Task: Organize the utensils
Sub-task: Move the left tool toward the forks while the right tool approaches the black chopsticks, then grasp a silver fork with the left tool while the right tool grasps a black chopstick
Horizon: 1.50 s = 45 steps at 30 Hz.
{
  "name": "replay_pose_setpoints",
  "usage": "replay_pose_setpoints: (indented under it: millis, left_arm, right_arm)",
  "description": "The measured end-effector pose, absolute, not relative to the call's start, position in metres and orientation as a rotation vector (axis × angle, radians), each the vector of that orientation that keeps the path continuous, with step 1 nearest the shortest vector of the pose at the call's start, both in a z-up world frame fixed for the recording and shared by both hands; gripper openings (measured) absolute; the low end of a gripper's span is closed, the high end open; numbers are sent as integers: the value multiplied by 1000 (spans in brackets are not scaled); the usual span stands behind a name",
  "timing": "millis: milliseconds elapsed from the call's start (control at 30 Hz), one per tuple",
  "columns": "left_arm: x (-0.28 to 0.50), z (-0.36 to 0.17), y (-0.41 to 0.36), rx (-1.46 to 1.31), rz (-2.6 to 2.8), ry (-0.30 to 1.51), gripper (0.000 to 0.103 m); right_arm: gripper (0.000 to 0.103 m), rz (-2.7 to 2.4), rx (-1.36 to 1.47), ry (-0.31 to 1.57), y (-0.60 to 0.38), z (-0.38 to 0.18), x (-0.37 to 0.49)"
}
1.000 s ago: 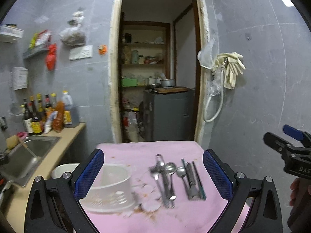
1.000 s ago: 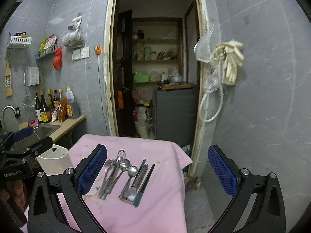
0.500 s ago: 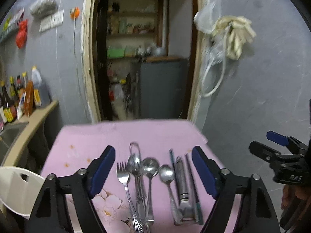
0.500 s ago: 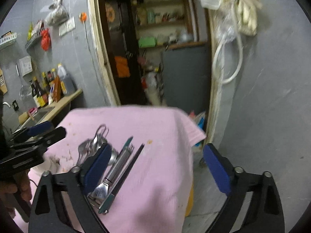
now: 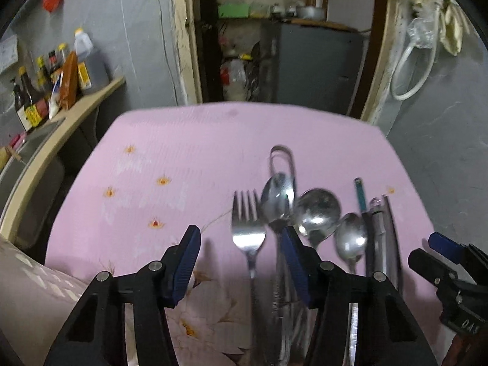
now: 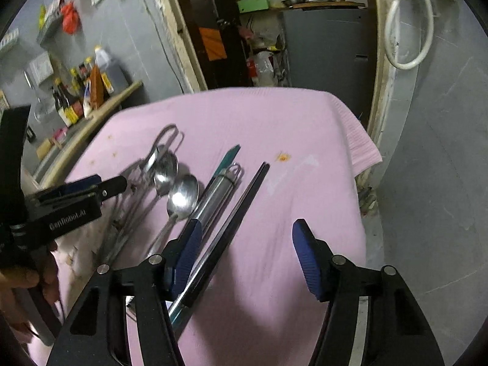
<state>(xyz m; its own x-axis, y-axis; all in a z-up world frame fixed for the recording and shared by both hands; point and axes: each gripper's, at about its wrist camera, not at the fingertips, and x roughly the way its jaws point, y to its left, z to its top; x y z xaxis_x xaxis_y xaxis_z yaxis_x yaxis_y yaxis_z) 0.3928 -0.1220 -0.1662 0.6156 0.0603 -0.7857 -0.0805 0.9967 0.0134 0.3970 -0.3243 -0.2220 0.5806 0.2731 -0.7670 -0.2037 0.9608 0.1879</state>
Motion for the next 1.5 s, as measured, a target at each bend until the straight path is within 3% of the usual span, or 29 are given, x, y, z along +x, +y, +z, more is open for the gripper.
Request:
replay_pose_setpoints:
  millis: [400, 533, 867, 1033, 1133, 1367, 1500]
  left_arm:
    - [409, -182, -115, -43, 72, 975, 36]
    - [409, -181, -116, -43, 62, 972, 20]
    - [400, -180, -125, -57, 15, 988, 19]
    - [392, -180, -130, -67, -7, 1006, 19]
    - [392, -180, -131, -63, -9, 1019, 19]
    - [401, -177, -128, -74, -26, 1062, 19]
    - [391, -169, -124, -111, -45, 1043, 18]
  right_arm:
    - [53, 207, -15, 982, -323, -221, 387]
    - [48, 215, 11, 992, -332, -216, 377]
    - [28, 263, 212, 992, -353, -223, 390]
    - [28, 281, 196, 1023, -345, -227, 404]
    - [14, 265, 123, 1032, -336, -227, 409]
    - [6, 352, 481, 1073, -368, -235, 412]
    - [6, 372, 513, 1016, -378, -223, 394]
